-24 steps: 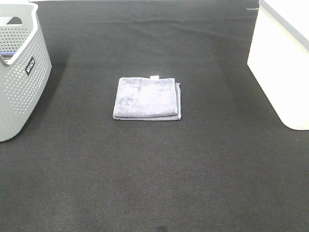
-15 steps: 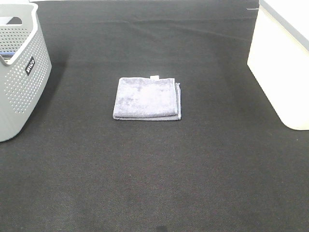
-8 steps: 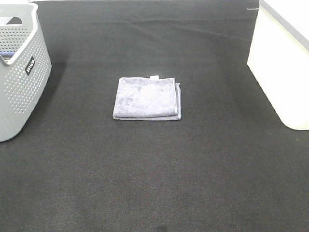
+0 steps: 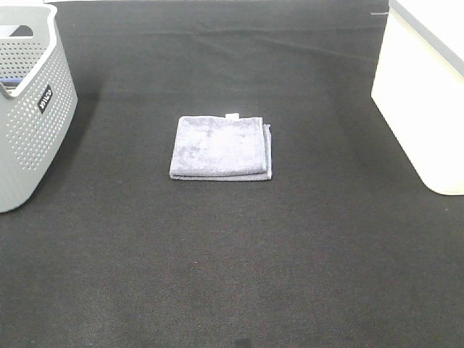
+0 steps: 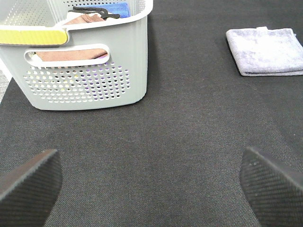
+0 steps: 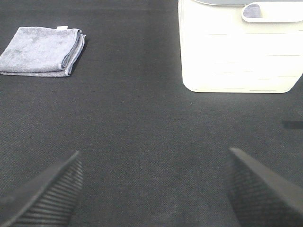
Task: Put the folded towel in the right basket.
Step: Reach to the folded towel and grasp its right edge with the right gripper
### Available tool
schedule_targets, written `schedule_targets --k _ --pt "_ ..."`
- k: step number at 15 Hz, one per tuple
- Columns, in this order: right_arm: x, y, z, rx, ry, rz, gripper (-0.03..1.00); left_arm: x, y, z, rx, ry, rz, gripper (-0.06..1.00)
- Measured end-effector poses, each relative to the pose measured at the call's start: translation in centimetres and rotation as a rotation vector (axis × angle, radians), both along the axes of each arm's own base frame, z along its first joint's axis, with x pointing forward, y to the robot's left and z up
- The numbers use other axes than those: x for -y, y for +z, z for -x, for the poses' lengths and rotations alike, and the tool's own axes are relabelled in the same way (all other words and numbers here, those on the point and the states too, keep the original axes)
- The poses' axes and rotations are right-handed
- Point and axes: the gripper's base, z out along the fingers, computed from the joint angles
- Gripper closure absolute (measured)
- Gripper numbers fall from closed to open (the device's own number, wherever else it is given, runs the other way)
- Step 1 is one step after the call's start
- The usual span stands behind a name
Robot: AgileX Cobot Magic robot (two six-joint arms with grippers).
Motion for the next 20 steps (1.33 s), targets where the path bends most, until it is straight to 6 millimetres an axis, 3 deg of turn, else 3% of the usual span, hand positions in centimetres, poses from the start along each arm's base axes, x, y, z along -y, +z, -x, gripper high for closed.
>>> schedule_targets --k 20 --pt "0.0 0.0 0.0 0.0 0.0 0.0 0.2 0.0 0.0 0.0 0.0 0.0 0.0 -0.02"
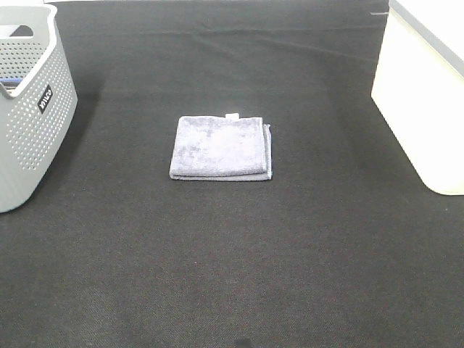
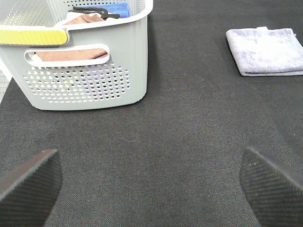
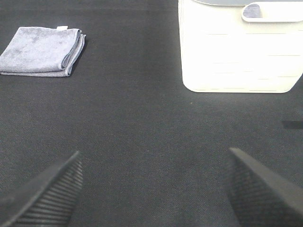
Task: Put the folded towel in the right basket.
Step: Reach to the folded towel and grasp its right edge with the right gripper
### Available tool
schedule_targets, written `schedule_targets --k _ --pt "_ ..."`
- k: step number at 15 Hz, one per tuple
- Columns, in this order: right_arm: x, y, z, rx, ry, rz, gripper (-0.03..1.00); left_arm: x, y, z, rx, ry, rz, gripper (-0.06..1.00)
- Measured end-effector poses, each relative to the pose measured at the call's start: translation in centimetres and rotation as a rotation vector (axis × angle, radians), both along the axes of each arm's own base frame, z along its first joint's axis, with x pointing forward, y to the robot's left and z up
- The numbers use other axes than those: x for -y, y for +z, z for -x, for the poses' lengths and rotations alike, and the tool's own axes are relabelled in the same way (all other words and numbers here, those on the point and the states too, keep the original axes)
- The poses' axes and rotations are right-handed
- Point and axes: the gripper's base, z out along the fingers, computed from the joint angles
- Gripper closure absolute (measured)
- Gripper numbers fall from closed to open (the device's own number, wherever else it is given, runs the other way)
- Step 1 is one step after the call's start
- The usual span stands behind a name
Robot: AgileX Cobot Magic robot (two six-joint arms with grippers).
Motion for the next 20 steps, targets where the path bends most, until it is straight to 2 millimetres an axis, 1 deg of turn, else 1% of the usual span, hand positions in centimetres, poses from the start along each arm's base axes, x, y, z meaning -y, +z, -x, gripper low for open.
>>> schedule_targets --k 10,12,13,14,16,17,19,20 --pt "0.0 0.0 0.0 0.0 0.0 0.0 0.2 0.0 0.0 0.0 0.0 0.0 0.0 -0.02" --pt "0.0 0.4 -0.5 0.007 -0.001 -0.003 0.2 0.0 0.0 0.0 0.0 0.0 0.0 -0.02" --pt "0.0 1.1 -1.2 0.025 -0.004 -0.006 0.2 0.0 0.0 0.0 0.0 0.0 0.0 -0.02" --pt "0.1 1.9 -2.5 0.042 -0.009 -0.01 0.2 0.0 0.0 0.0 0.0 0.0 0.0 -0.02" --pt "0.3 3.7 -5.6 0.059 -0.018 -0.02 0.21 0.0 0.0 0.0 0.0 0.0 0.0 -0.02" --pt "0.3 4.5 -7.2 0.055 -0.021 -0.026 0.21 0.0 0.0 0.0 0.0 0.0 0.0 -0.02" --pt "0.4 6.2 -11.6 0.042 -0.027 -0.062 0.21 0.0 0.0 0.0 0.0 0.0 0.0 -0.02" --pt "0.4 6.2 -11.6 0.042 -0.027 -0.062 0.21 0.0 0.0 0.0 0.0 0.0 0.0 -0.02"
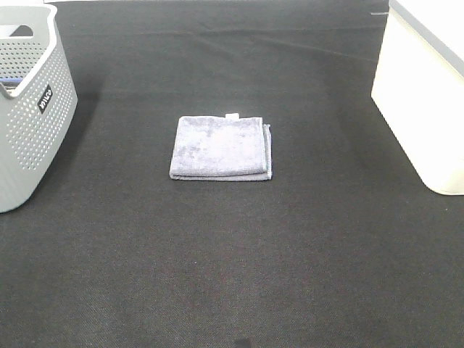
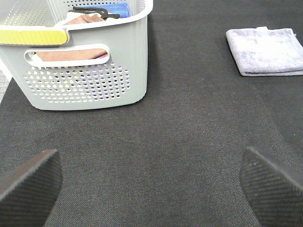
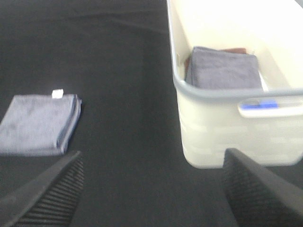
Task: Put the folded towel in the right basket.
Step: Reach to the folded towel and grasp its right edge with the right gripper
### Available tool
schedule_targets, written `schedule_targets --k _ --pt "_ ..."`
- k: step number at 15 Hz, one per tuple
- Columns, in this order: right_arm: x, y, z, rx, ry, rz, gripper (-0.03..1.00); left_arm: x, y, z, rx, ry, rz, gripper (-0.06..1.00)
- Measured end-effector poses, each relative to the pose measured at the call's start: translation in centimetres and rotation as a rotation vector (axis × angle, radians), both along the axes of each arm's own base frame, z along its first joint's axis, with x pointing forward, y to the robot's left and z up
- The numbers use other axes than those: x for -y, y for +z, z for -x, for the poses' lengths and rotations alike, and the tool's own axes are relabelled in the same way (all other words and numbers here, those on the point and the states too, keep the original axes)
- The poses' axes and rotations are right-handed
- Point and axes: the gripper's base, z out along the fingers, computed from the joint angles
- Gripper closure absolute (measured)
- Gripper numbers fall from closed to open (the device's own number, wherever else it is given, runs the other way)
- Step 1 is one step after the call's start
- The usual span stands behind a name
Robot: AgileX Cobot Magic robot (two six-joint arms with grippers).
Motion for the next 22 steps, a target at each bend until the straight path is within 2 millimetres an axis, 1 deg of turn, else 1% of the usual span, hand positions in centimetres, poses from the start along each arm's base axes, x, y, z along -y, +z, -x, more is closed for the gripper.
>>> schedule_targets --k 1,2,3,4,5,8,9,10,11,12,13,14,15,16,18,19,20,22 --pt "0.1 0.9 -2.4 -0.019 -0.003 -0.007 0.21 0.0 0.0 0.0 0.0 0.0 0.0 -0.02" --pt "0.3 2.5 -7.1 -0.062 -0.001 -0.002 0.21 0.0 0.0 0.0 0.0 0.0 0.0 -0.02" --pt "0.3 2.5 -7.1 -0.062 -0.001 -0.002 0.21 0.0 0.0 0.0 0.0 0.0 0.0 -0.02" --pt "0.3 2.8 -9.8 -0.098 0.008 0.014 0.21 0.0 0.0 0.0 0.0 0.0 0.0 -0.02" --pt "0.4 3.6 -13.4 -0.13 0.021 0.022 0.21 0.0 0.0 0.0 0.0 0.0 0.0 -0.02" --pt "0.3 3.9 -19.6 -0.226 0.074 0.031 0.21 0.0 0.0 0.0 0.0 0.0 0.0 -0.02" --pt "0.2 4.3 -21.4 -0.243 0.088 0.022 0.21 0.0 0.0 0.0 0.0 0.0 0.0 -0.02" --pt "0.0 4.2 -23.0 -0.27 0.103 0.009 0.21 0.0 0.0 0.0 0.0 0.0 0.0 -0.02" --pt "-1.4 3.3 -26.3 -0.313 0.161 0.019 0.21 0.0 0.0 0.0 0.0 0.0 0.0 -0.02" --pt "-2.9 2.6 -27.8 -0.336 0.205 0.029 0.21 0.0 0.0 0.0 0.0 0.0 0.0 -0.02" --pt "-2.9 2.6 -27.8 -0.336 0.205 0.029 0.21 0.0 0.0 0.0 0.0 0.0 0.0 -0.02" --pt "-4.6 1.8 -29.1 -0.355 0.247 0.036 0.21 0.0 0.0 0.0 0.0 0.0 0.0 -0.02" --pt "-6.4 0.7 -30.0 -0.39 0.295 0.046 0.21 0.0 0.0 0.0 0.0 0.0 0.0 -0.02" --pt "-8.0 -0.8 -30.9 -0.441 0.335 0.055 0.21 0.0 0.0 0.0 0.0 0.0 0.0 -0.02" --pt "-10.5 -3.4 -32.2 -0.52 0.394 0.069 0.21 0.0 0.0 0.0 0.0 0.0 0.0 -0.02" --pt "-11.4 -4.7 -32.7 -0.553 0.402 0.062 0.21 0.0 0.0 0.0 0.0 0.0 0.0 -0.02" --pt "-11.8 -6.7 -33.6 -0.607 0.386 0.028 0.21 0.0 0.0 0.0 0.0 0.0 0.0 -0.02" --pt "-12.1 -9.3 -34.4 -0.672 0.366 0.0 0.21 0.0 0.0 0.0 0.0 0.0 0.0 -0.02"
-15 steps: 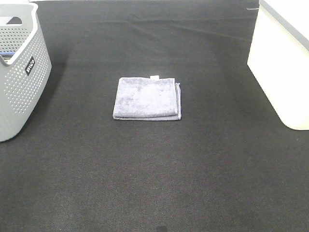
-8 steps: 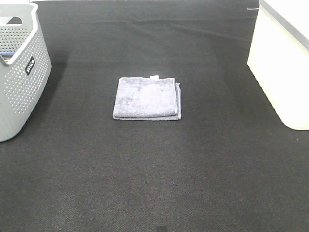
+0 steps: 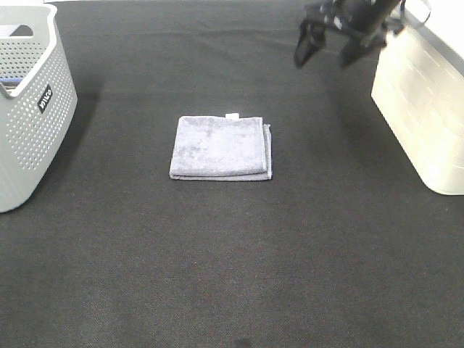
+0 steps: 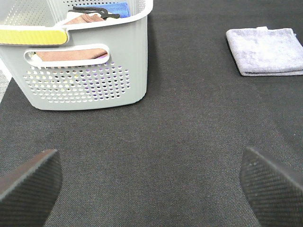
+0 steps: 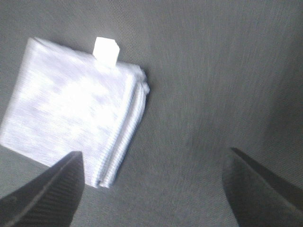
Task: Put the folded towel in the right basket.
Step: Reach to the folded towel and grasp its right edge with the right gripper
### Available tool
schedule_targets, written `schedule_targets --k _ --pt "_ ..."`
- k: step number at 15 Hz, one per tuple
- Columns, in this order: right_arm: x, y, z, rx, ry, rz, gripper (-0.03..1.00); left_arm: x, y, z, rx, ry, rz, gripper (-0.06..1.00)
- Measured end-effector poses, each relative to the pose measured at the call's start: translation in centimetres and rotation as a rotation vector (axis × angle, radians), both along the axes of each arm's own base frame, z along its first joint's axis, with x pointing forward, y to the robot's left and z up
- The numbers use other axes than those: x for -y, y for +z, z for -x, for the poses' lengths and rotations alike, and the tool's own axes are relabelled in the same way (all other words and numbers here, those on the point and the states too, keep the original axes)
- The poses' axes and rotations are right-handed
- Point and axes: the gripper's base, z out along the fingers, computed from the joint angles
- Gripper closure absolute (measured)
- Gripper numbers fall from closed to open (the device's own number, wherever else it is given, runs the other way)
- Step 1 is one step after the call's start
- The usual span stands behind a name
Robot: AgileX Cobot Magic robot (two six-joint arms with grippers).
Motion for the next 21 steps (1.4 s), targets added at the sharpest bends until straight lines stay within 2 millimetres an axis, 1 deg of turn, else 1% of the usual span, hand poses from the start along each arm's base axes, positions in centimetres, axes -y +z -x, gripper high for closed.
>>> schedule_targets --k 4,6,7,8,10,13,16,21 --pt "-1.0 -5.5 -1.3 -0.158 -0.019 -0.052 0.21 0.0 0.0 0.0 0.0 0.0 0.0 -0.02" --pt "-1.5 -7.3 -2.1 -0.249 0.001 -0.074 0.21 0.0 0.0 0.0 0.0 0.0 0.0 -0.02" --pt "-1.8 -7.7 -2.6 -0.272 0.012 -0.085 0.21 0.0 0.0 0.0 0.0 0.0 0.0 -0.02" --pt "-1.8 -7.7 -2.6 -0.272 0.012 -0.085 0.21 0.0 0.0 0.0 0.0 0.0 0.0 -0.02" --pt "-2.4 -8.9 -3.4 -0.321 0.031 -0.118 0.21 0.0 0.0 0.0 0.0 0.0 0.0 -0.02" --pt "-2.9 -10.6 -4.4 -0.34 0.037 -0.147 0.21 0.0 0.0 0.0 0.0 0.0 0.0 -0.02" --pt "-3.1 -12.6 -4.6 -0.37 0.045 -0.155 0.21 0.0 0.0 0.0 0.0 0.0 0.0 -0.02" --pt "-3.6 -14.8 -4.8 -0.392 0.066 -0.211 0.21 0.0 0.0 0.0 0.0 0.0 0.0 -0.02"
